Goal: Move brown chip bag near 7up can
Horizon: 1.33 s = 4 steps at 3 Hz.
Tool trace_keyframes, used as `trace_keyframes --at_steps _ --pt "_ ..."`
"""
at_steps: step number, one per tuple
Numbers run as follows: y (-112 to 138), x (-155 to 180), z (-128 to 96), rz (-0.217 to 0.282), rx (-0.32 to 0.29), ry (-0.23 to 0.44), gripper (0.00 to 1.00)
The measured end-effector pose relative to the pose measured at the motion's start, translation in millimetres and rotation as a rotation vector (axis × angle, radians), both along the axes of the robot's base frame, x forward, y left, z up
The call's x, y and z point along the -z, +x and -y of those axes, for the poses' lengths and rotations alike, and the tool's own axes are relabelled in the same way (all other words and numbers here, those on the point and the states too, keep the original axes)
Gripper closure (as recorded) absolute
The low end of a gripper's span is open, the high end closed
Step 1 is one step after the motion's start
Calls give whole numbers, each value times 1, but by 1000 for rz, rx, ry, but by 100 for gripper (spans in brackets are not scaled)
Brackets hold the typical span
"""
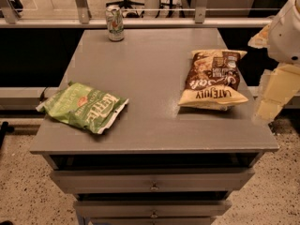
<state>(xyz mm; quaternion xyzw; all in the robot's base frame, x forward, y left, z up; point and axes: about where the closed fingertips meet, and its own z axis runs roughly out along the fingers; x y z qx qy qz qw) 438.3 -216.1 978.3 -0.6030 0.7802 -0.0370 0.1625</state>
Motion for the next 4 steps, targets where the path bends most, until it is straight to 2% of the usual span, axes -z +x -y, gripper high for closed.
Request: trace_keyframes --at_steps 1,2,3,4 --pt "0 0 0 0 0 0 0" --pt "14 13 2 20 23 12 0" --pt "51 44 13 62 96 37 0" --pt "85 73 21 82 172 64 0"
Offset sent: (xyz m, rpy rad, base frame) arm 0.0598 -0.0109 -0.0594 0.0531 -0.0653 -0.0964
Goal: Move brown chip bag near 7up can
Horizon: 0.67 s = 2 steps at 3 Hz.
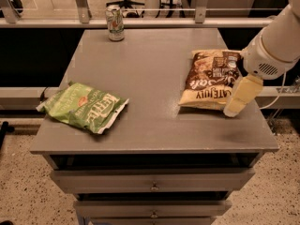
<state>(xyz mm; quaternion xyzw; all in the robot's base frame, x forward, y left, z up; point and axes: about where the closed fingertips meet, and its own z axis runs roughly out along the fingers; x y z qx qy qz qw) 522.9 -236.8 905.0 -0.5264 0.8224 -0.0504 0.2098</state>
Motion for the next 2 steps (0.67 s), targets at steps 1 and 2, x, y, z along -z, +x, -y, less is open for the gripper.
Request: trace_keyframes --at_steps 1,2 --pt "21 21 -2 2 65 32 0" --pt "31 37 -9 -12 110 66 15"
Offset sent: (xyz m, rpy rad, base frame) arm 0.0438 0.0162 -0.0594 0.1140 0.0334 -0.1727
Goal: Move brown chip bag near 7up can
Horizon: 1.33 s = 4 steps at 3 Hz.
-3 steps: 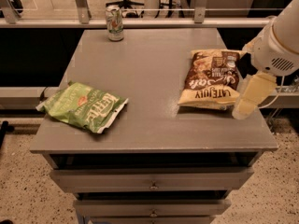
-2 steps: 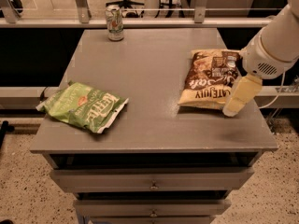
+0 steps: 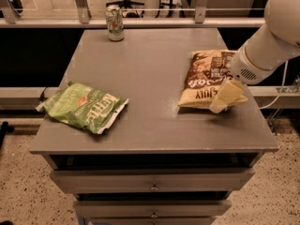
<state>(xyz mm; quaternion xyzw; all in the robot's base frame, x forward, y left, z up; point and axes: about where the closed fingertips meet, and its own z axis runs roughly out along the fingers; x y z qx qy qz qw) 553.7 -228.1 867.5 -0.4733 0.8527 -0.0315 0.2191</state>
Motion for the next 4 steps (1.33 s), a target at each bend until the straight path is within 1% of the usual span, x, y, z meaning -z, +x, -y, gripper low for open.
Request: trace_keyframes --at_steps 1,2,3,4 --pt "6 9 -4 -2 30 22 39" --pt "14 -4 2 47 60 11 70" --pt "22 -33 9 128 66 -33 93" --pt "22 -97 30 278 87 -100 100"
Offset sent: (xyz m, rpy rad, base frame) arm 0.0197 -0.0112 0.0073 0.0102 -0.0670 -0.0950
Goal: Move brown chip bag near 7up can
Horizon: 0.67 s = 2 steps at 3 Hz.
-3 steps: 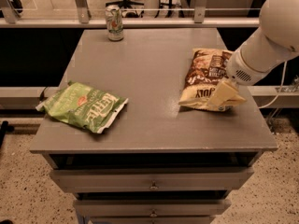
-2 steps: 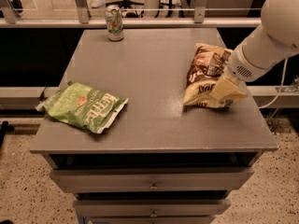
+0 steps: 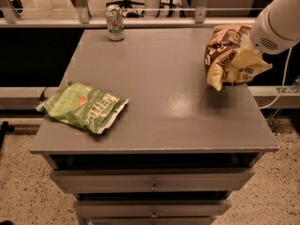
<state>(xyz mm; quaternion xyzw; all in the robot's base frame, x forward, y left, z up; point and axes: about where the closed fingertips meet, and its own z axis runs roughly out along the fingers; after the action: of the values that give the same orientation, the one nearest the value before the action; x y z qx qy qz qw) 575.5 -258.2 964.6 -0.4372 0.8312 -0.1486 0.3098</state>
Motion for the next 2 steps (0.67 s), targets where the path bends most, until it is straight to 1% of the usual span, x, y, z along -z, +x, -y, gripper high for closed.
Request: trace_keyframes --at_steps 1,2 --pt "0 0 0 0 0 0 100" --pt "19 -2 -17 31 -30 19 100"
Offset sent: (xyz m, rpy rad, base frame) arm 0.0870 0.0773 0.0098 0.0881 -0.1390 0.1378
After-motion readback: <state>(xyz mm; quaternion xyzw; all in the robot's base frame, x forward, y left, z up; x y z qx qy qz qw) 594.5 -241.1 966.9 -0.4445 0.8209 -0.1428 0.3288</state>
